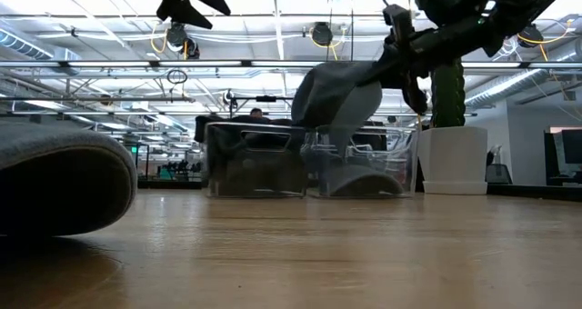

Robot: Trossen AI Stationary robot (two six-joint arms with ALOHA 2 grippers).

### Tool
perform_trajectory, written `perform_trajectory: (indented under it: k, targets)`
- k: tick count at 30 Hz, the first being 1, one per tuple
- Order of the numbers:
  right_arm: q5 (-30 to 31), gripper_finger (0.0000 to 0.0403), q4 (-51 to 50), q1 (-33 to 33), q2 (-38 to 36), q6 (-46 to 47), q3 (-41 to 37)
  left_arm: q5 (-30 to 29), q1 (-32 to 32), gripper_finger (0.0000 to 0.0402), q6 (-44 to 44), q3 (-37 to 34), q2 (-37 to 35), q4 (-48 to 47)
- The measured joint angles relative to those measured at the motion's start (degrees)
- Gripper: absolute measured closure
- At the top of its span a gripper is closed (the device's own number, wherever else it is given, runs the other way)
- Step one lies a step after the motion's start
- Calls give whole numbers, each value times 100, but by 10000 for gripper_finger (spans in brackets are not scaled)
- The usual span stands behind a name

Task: Pick & Place hat
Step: Put the top gray cap into the right transparent bin

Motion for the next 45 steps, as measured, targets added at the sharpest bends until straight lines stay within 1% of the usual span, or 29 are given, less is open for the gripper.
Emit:
perform_trajectory:
  k: [5,7,9,11,14,18,20,25,31,34,37,45]
  targets:
    - [-573,403,741,27,-183,-106,-11,0,0,36,-2,-1,0,10]
    - [-576,403,585,17,-243,-223,9,0,0,36,-2,-1,0,9]
    - [-442,403,247,-33,-210,-313,-51,2,0,36,-4,-1,0,9]
    - [-363,403,334,-75,-103,-298,-229,2,0,36,-6,-1,0,9]
    - [-389,403,913,-166,18,-174,-630,4,0,36,-15,-1,0,7]
    - [-524,403,1943,-346,273,207,-1272,4,0,36,-15,-1,0,7]
    - [-577,403,2257,-404,291,292,-1481,4,0,36,-15,-1,0,9]
    - [-212,403,2538,-423,232,82,-1796,4,0,36,-14,-1,0,9]
    - [140,403,2294,-387,236,-215,-1852,4,0,36,-13,-1,0,7]
    - [218,401,2466,-346,238,-597,-1856,4,0,36,-11,-1,0,7]
    - [361,384,2649,-276,244,-820,-1864,4,0,36,-11,-1,0,7]
    - [570,300,2487,-268,245,-1140,-1864,4,0,36,-7,-1,0,7]
